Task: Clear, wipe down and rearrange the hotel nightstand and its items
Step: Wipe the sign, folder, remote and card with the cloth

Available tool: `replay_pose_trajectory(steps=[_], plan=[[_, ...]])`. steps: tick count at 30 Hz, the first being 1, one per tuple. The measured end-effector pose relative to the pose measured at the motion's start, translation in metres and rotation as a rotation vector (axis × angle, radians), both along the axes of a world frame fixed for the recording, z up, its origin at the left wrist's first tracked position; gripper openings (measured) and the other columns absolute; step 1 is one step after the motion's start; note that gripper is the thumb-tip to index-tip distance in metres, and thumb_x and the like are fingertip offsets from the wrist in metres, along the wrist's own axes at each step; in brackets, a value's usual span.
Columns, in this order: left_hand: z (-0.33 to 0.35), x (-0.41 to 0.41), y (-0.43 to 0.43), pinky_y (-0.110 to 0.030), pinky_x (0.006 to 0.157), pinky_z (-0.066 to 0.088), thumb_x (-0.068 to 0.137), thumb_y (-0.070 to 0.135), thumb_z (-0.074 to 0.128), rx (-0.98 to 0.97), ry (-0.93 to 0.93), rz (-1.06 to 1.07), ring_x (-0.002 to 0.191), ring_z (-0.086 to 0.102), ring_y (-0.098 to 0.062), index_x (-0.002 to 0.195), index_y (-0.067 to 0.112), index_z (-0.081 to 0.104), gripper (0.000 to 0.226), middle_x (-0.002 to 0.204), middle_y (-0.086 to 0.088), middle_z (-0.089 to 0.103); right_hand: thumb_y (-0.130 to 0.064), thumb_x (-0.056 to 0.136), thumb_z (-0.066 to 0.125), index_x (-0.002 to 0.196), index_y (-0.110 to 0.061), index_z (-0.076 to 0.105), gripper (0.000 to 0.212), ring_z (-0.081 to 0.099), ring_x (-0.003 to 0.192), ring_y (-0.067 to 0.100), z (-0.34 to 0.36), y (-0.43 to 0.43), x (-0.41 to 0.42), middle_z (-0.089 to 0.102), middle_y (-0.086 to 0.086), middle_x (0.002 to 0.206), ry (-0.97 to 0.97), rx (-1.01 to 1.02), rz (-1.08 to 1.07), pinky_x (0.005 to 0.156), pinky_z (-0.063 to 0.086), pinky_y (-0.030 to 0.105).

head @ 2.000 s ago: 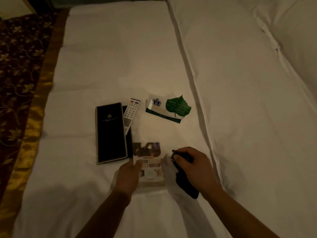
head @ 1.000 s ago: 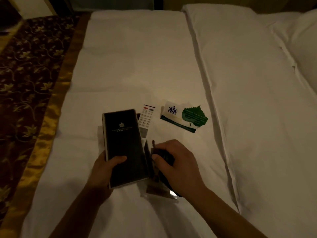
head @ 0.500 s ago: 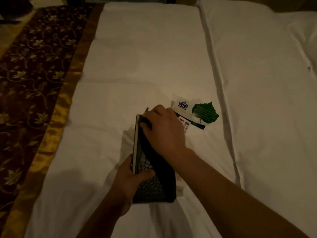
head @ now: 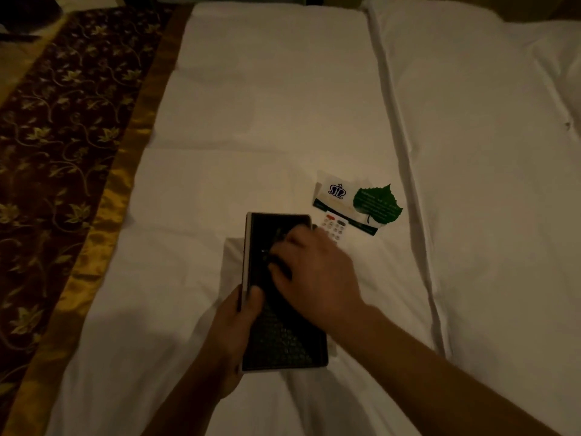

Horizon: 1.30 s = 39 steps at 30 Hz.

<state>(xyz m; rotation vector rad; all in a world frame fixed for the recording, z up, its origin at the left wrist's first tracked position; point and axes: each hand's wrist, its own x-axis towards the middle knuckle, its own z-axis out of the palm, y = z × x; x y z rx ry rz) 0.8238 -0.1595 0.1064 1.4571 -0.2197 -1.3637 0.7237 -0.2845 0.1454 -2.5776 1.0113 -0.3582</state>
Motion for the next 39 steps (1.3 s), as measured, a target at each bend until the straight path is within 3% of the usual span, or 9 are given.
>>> replay_pose_trajectory(steps=[4, 8, 13, 19, 24, 30, 33, 35, 39], plan=[[-0.002, 0.001, -0.002, -0.04, 0.063, 0.062, 0.074, 0.075, 0.039, 0.078, 0.076, 0.102, 0.092, 0.076, -0.028, 0.089, 0.041, 0.08, 0.055, 0.105, -0.009, 0.078, -0.033, 0.088, 0.054, 0.089, -0.025, 0.07, 0.018, 0.052, 0.082, 0.019, 0.005, 0.043, -0.016, 0.06, -0.004, 0.092, 0.018, 0.012, 0.226, 0.063, 0.048, 0.033], [-0.006, 0.002, -0.003, -0.036, 0.063, 0.062, 0.083, 0.069, 0.042, 0.054, 0.135, 0.123, 0.097, 0.074, -0.03, 0.101, 0.031, 0.079, 0.056, 0.114, -0.014, 0.075, -0.032, 0.082, 0.061, 0.082, -0.029, 0.069, 0.008, 0.052, 0.078, 0.015, 0.008, 0.066, -0.034, 0.06, -0.008, 0.087, 0.079, 0.04, 0.439, 0.059, 0.044, 0.028], [-0.007, -0.006, -0.011, -0.041, 0.07, 0.062, 0.085, 0.065, 0.042, -0.007, 0.192, 0.138, 0.102, 0.073, -0.031, 0.108, 0.036, 0.077, 0.051, 0.115, -0.011, 0.075, -0.034, 0.091, 0.05, 0.096, -0.025, 0.071, 0.023, 0.055, 0.087, 0.02, 0.012, 0.033, -0.028, 0.061, -0.003, 0.099, 0.073, 0.04, 0.061, 0.065, 0.05, 0.036], [-0.007, -0.007, -0.015, -0.034, 0.07, 0.062, 0.089, 0.062, 0.044, -0.027, 0.276, 0.157, 0.104, 0.073, -0.028, 0.107, 0.028, 0.079, 0.052, 0.117, -0.014, 0.074, -0.032, 0.085, 0.056, 0.09, -0.025, 0.071, 0.017, 0.054, 0.082, 0.019, 0.009, 0.055, -0.025, 0.061, -0.004, 0.092, 0.039, 0.048, 0.251, 0.061, 0.049, 0.032], [-0.011, -0.011, -0.016, -0.04, 0.075, 0.061, 0.089, 0.066, 0.04, -0.031, 0.275, 0.123, 0.11, 0.07, -0.031, 0.115, 0.031, 0.075, 0.056, 0.122, -0.012, 0.072, -0.036, 0.09, 0.055, 0.103, -0.025, 0.07, 0.023, 0.053, 0.092, 0.017, 0.004, 0.019, -0.034, 0.06, -0.005, 0.104, 0.012, 0.052, -0.173, 0.064, 0.05, 0.033], [-0.012, -0.002, -0.015, -0.049, 0.084, 0.059, 0.092, 0.071, 0.036, -0.074, 0.209, 0.101, 0.116, 0.066, -0.036, 0.129, 0.03, 0.065, 0.063, 0.129, -0.014, 0.068, -0.044, 0.085, 0.057, 0.098, -0.037, 0.066, 0.018, 0.053, 0.089, 0.009, -0.008, 0.057, -0.073, 0.057, -0.016, 0.099, -0.02, 0.156, 0.005, 0.065, 0.048, 0.022], [-0.011, -0.004, -0.012, -0.042, 0.08, 0.06, 0.094, 0.065, 0.039, -0.103, 0.16, 0.123, 0.114, 0.068, -0.03, 0.124, 0.035, 0.067, 0.051, 0.126, -0.008, 0.07, -0.037, 0.084, 0.064, 0.096, -0.038, 0.07, 0.013, 0.059, 0.087, -0.001, -0.015, 0.033, -0.091, 0.065, -0.02, 0.095, -0.237, 0.422, -0.433, 0.074, 0.049, 0.018], [-0.01, -0.005, -0.012, -0.041, 0.08, 0.06, 0.092, 0.064, 0.041, -0.084, 0.199, 0.122, 0.114, 0.068, -0.028, 0.12, 0.036, 0.07, 0.049, 0.126, -0.006, 0.07, -0.027, 0.084, 0.07, 0.09, -0.036, 0.075, 0.012, 0.069, 0.083, 0.005, -0.016, 0.017, -0.095, 0.074, -0.012, 0.091, -0.546, 0.855, -0.707, 0.073, 0.055, 0.02], [-0.01, -0.014, -0.014, -0.046, 0.084, 0.059, 0.091, 0.069, 0.042, -0.001, 0.254, 0.05, 0.116, 0.067, -0.033, 0.125, 0.031, 0.068, 0.057, 0.129, -0.009, 0.069, -0.025, 0.082, 0.07, 0.105, -0.019, 0.076, 0.025, 0.072, 0.095, 0.029, -0.015, 0.009, -0.09, 0.075, 0.012, 0.104, -0.805, 1.455, -0.587, 0.077, 0.057, 0.034]])
